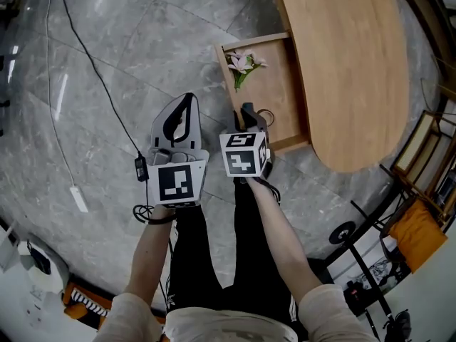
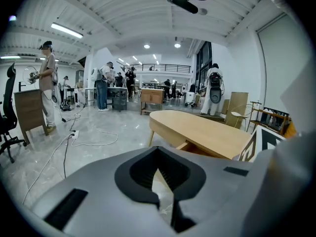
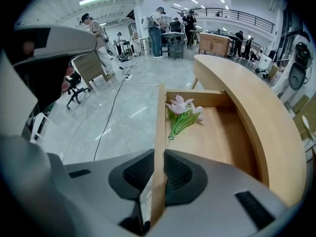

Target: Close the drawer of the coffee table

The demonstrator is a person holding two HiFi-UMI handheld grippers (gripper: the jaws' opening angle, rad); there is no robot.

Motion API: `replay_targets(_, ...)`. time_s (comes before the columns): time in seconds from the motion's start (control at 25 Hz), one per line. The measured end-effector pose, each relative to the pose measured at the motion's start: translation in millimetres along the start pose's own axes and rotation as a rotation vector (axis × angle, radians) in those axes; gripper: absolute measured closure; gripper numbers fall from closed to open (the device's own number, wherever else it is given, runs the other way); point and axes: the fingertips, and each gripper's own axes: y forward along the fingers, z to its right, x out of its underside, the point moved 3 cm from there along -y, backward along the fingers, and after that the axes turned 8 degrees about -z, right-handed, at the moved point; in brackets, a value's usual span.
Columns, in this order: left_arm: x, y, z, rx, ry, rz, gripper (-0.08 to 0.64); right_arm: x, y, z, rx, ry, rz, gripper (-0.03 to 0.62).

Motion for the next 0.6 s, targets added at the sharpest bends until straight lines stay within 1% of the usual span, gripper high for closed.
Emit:
replay_targets(0.12, 5, 0, -1, 0.005, 0.018, -0.036, 0.551, -2, 0, 6, 0.012, 0.005, 0.006, 0.525)
replay_targets(0.36, 8, 2, 7, -0.006, 0.012, -0.033, 0.551, -5, 0, 39, 0.050, 0.033, 0.014, 0.525)
replay_targets(0.48, 12, 4, 11, 0.002, 0.031, -0.063, 0.551, -3, 1, 58, 0.083, 0.041, 0.015, 0.525)
replay_targets(0.6, 13, 7, 16, 0.005, 0.038, -0.072, 0.551, -3, -2, 75, 0.110, 0.041, 0.021, 0.525)
